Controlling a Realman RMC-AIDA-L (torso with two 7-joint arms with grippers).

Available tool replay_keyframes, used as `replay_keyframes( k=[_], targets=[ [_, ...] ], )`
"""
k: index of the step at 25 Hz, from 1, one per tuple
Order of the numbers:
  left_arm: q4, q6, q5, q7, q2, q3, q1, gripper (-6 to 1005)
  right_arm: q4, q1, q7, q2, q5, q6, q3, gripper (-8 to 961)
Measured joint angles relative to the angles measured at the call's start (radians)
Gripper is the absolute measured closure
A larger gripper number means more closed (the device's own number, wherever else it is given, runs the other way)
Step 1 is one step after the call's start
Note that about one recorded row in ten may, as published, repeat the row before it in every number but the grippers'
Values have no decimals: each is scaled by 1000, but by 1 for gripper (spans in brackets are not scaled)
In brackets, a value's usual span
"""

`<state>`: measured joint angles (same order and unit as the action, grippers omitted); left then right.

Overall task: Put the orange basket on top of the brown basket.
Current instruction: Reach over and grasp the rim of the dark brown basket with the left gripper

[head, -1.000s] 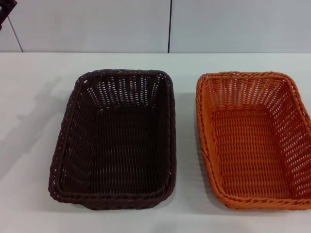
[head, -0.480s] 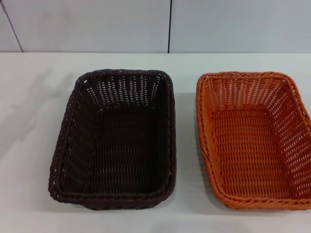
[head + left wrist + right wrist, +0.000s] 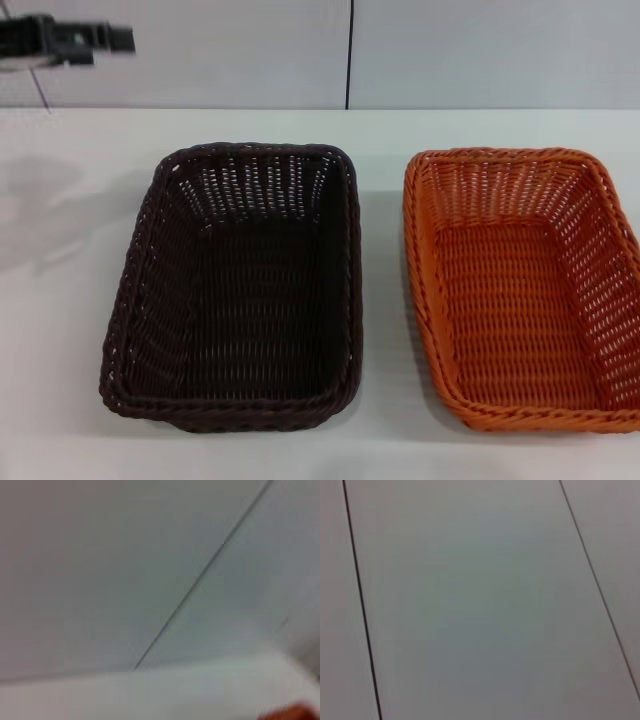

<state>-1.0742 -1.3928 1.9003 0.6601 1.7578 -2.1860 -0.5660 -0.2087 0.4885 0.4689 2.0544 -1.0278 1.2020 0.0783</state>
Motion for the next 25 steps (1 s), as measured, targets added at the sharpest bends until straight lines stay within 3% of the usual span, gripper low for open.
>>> replay_keyframes(
  k=[2,3,4,5,7,8,9,10,11,15,25],
  targets=[
    [-48,-31,74,-37,10,2,-6,175,0,1,-1,0,0,-5,0,388],
    [-128,-93,204,-100,39,2,-24,176,0,2,-1,-1,0,-20,0,388],
    [-128,-93,204,-100,39,2,-24,176,0,2,-1,-1,0,-20,0,388],
    [-165,-124,264,-127,58,1,-34,177,0,4,-1,-4,0,-32,1,388],
    [-229,-170,368,-165,99,-2,-44,178,0,5,-1,-6,0,-37,1,388],
    [-299,-203,481,-201,161,-2,-47,179,0,6,-2,-9,0,-42,1,388],
    [-299,-203,481,-201,161,-2,-47,179,0,6,-2,-9,0,-43,1,388],
    [-341,-219,558,-219,202,-2,-48,180,0,6,-2,-10,0,-43,1,388],
    [-341,-219,558,-219,202,-2,-48,180,0,6,-2,-10,0,-43,1,388],
    [-401,-234,690,-246,284,1,-45,182,0,5,-2,-10,0,-59,2,388],
    [-339,-226,706,-267,298,10,-32,188,0,12,-4,-14,0,-70,0,388]
  ],
)
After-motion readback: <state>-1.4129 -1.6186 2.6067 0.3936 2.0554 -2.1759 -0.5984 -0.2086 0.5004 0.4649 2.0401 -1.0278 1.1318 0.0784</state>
